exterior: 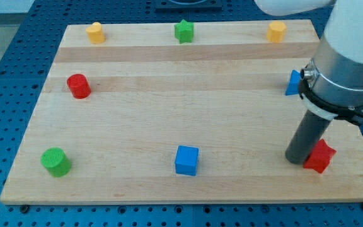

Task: Move your arm to the right of the blue triangle

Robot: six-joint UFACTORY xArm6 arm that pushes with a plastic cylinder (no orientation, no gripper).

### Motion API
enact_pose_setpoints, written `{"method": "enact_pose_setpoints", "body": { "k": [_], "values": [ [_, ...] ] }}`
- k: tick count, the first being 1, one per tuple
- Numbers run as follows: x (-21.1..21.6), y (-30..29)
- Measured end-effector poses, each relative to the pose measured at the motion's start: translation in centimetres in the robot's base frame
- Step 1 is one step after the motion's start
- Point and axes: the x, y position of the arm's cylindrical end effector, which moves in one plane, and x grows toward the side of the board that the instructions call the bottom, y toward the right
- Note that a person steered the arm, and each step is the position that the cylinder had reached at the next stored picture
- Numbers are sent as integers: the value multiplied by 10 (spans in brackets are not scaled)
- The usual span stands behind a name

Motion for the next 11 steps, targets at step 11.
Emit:
{"method": "enact_pose_setpoints", "body": {
  "k": [11],
  "values": [
    [-164, 106]
  ]
}}
